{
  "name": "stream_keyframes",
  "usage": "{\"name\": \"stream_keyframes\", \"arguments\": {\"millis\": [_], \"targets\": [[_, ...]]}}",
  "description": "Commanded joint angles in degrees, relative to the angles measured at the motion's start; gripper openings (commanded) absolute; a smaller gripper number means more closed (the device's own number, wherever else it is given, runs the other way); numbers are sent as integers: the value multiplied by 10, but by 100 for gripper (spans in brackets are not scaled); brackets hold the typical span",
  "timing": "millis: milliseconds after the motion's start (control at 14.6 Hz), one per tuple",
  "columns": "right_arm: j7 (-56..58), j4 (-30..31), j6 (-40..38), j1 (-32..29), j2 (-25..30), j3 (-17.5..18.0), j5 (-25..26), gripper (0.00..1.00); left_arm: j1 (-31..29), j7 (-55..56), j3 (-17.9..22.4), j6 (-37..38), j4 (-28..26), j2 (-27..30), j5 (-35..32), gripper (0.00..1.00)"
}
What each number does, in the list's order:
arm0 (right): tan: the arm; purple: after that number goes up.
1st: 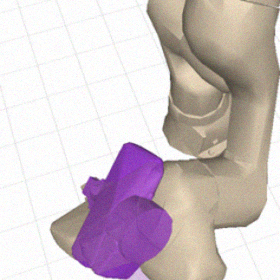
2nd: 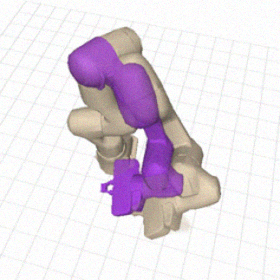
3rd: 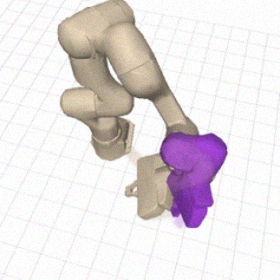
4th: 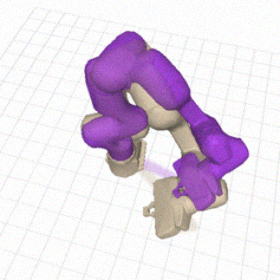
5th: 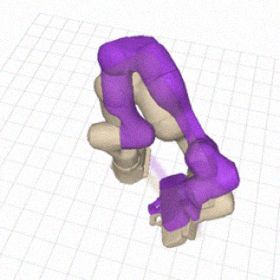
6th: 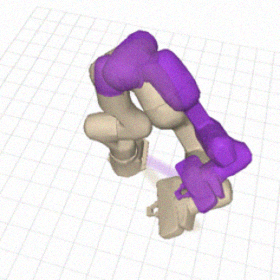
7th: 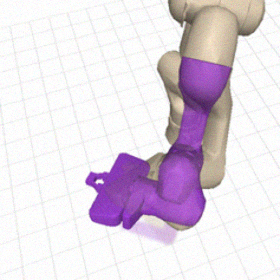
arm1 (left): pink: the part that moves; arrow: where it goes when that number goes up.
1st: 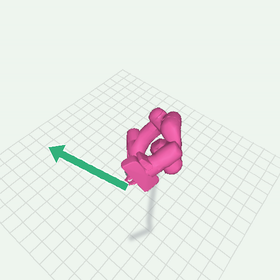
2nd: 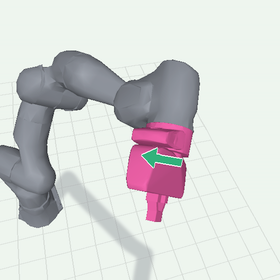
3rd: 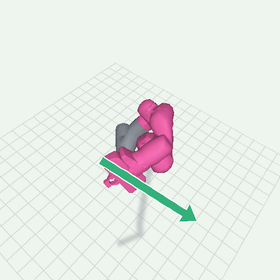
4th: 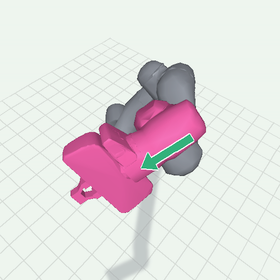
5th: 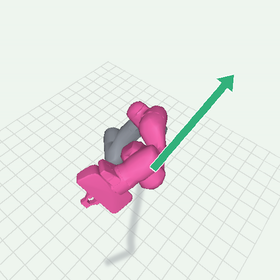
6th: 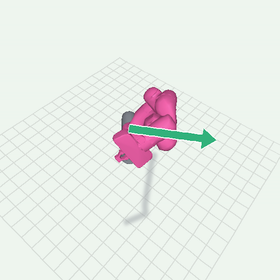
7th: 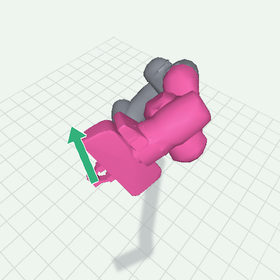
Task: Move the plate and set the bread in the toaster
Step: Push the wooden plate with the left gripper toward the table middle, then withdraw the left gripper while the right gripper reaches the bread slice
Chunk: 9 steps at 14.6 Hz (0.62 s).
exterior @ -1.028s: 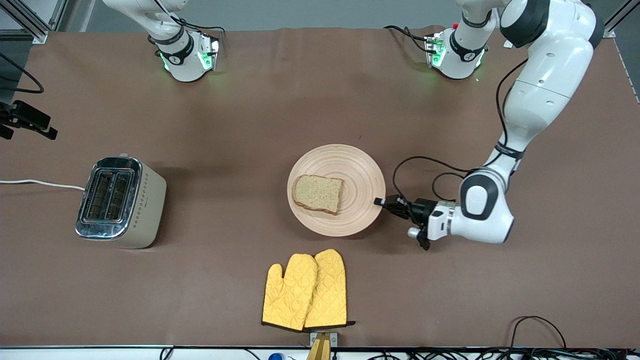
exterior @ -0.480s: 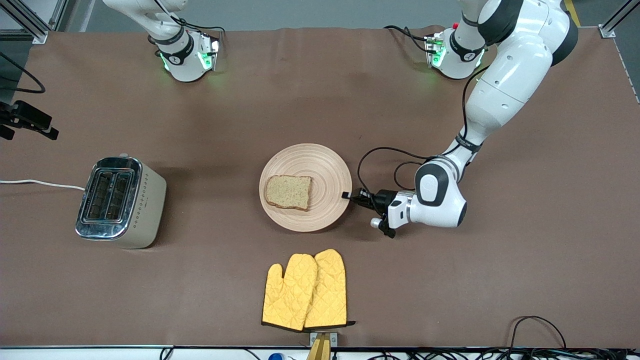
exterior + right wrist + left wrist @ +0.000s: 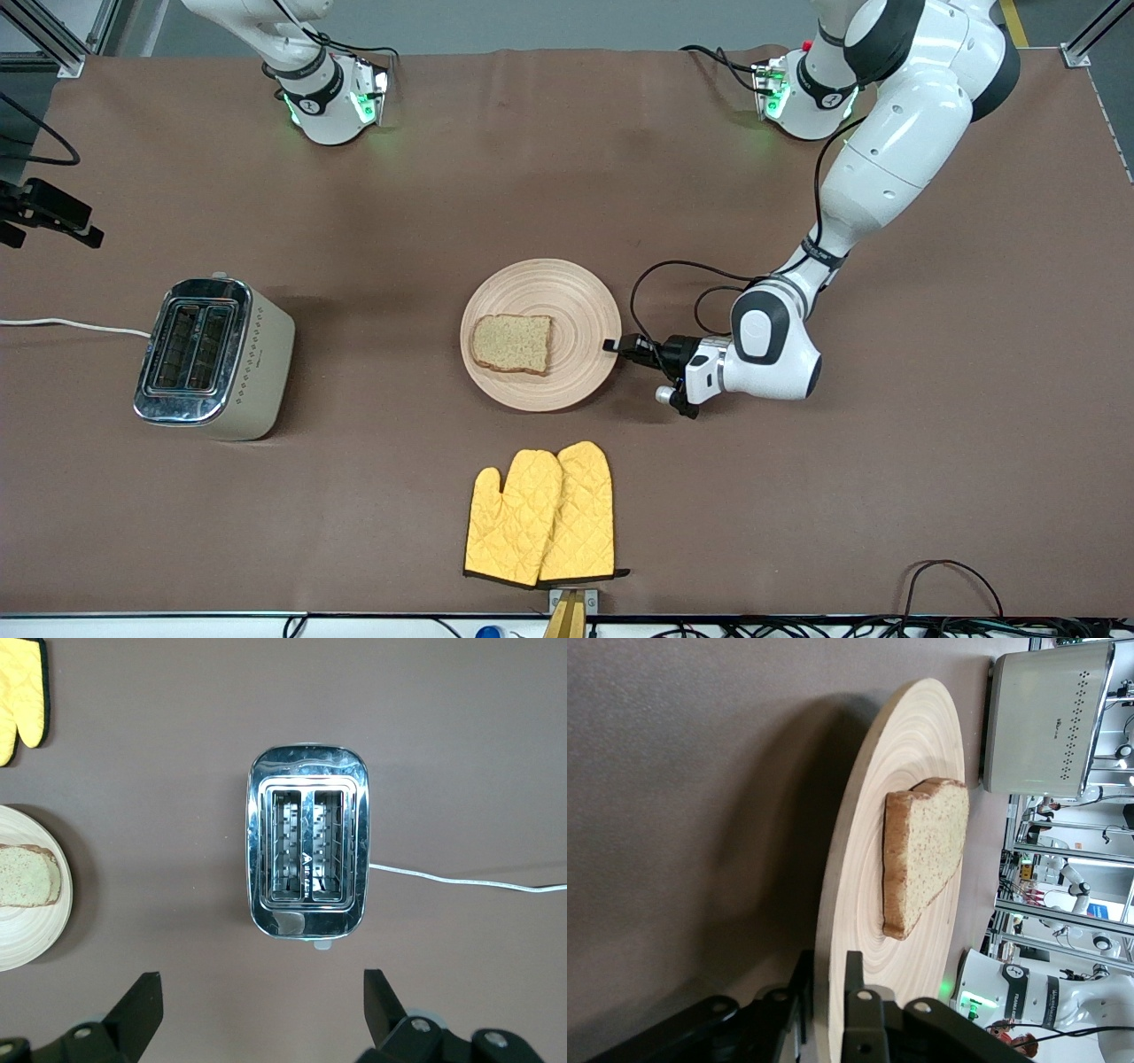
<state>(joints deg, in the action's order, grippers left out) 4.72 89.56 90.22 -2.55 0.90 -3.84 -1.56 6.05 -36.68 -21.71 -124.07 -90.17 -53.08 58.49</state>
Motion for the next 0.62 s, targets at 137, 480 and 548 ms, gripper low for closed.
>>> {"name": "stream_keyframes", "arguments": {"millis": [137, 480, 548], "targets": [[16, -14, 1, -3, 3, 3, -5, 100, -19, 57, 10, -3, 4, 29, -15, 100], [39, -11, 3, 10, -41, 4, -8, 100, -82, 241, 13, 78, 27, 97, -165, 100], [36, -11, 8, 28, -49, 3, -17, 100, -102, 253, 12, 107, 40, 107, -192, 100]]}}
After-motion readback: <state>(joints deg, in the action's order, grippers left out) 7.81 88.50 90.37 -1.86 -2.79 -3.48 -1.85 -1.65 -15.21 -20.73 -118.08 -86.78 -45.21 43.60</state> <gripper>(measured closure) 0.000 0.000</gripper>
